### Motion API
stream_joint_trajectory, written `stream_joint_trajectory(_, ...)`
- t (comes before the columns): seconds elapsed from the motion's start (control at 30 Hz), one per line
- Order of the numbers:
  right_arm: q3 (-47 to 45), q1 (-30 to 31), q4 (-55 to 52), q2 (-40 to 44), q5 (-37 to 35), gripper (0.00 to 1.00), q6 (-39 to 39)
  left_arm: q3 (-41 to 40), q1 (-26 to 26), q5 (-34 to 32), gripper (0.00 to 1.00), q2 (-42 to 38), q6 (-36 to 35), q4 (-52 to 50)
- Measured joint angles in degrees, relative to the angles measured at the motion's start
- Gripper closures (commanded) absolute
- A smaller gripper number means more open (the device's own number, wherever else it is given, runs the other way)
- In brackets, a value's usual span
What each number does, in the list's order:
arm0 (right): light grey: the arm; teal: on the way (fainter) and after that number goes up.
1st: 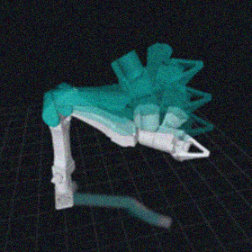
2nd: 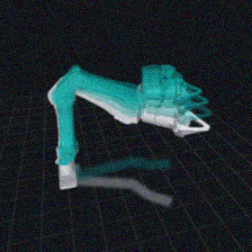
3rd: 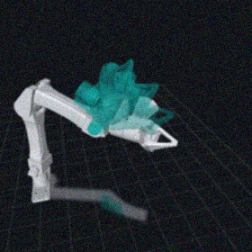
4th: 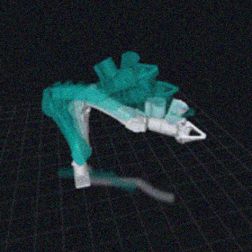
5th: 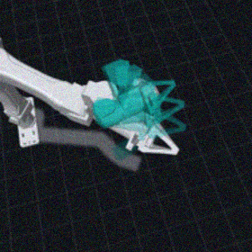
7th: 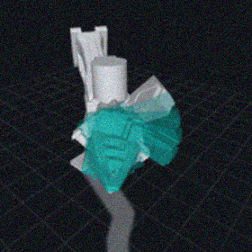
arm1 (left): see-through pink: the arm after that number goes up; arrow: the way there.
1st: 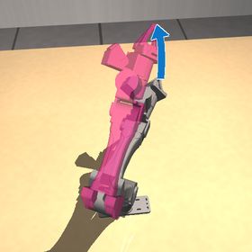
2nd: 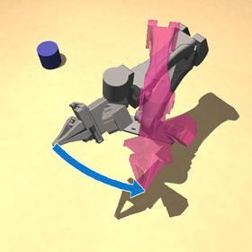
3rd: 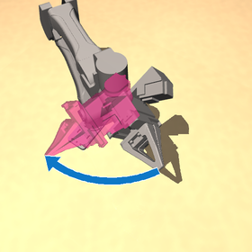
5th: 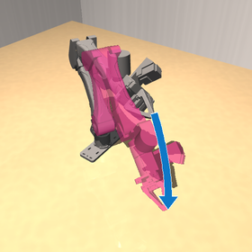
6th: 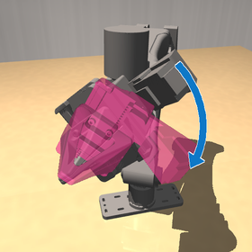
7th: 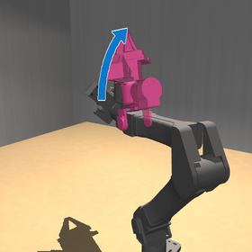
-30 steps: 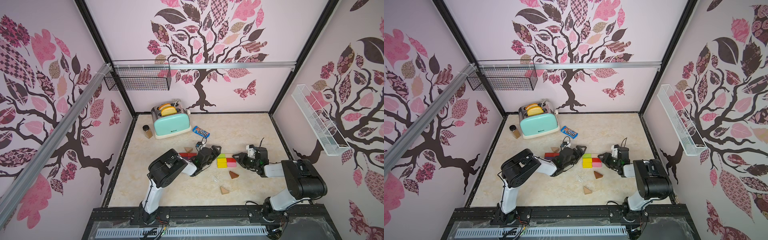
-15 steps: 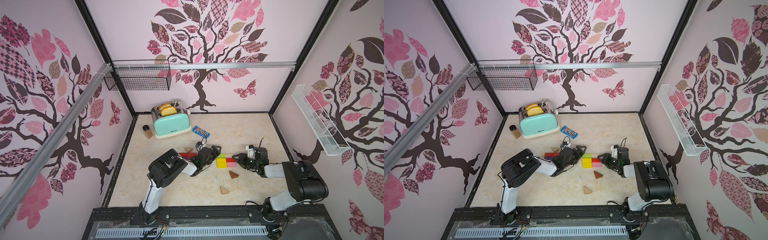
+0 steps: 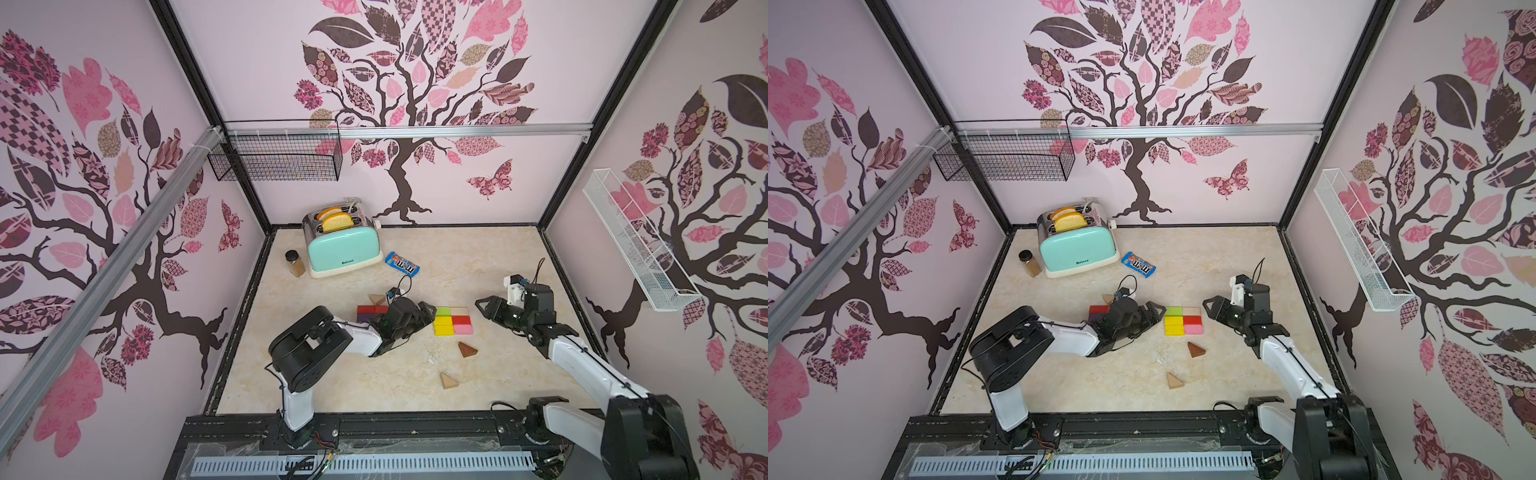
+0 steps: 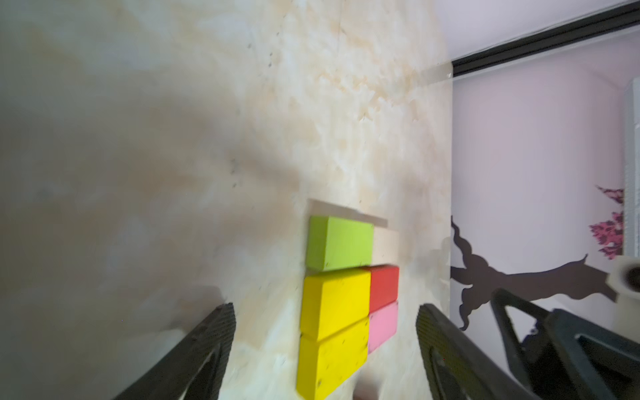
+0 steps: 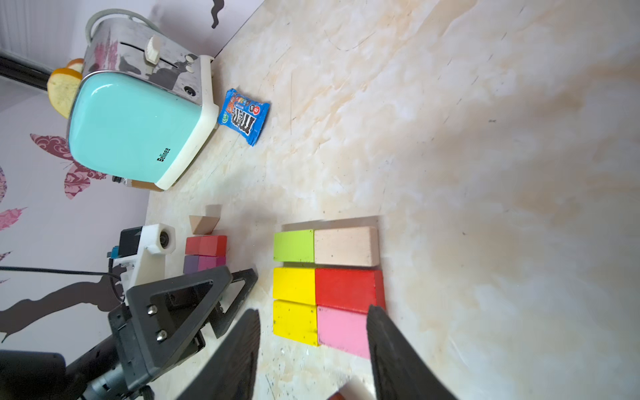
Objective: Assemble a piece of candy with building blocks
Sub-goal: Assemble the building blocks at the center of the board.
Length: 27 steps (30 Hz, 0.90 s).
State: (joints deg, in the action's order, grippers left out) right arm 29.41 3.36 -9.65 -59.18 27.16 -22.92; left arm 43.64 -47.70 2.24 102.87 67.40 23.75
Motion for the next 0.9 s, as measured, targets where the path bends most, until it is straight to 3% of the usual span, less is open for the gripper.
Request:
stream_joint_trajectory(0.13,-2.6,2.5,-9.6,10.0,-1.2,0.46,-0.7,-3.6,-1.5,1.4,0.12,-8.0,-5.0,-11.3)
stream_joint_trajectory(0.27,-3.0,10.9,-16.9,13.8,-6.0,0.45,-2.2,-8.9,-2.5,2.2,0.12,-16.0,-8.7,-18.0)
stream_joint_trajectory(0.37,-2.8,14.1,-18.6,10.6,-6.9,0.45,-2.5,-10.1,-2.2,3.2,0.12,-18.9,-11.5,-21.3)
stream_joint_trajectory(0.7,-1.2,14.5,-19.3,1.1,-11.2,0.45,-1.2,-10.0,-2.1,7.0,0.12,-21.3,-17.4,-23.3)
stream_joint_trajectory(0.9,-0.8,14.5,-14.3,-5.0,-8.4,0.46,-0.3,-10.8,-2.1,8.5,0.11,-21.3,-18.0,-22.5)
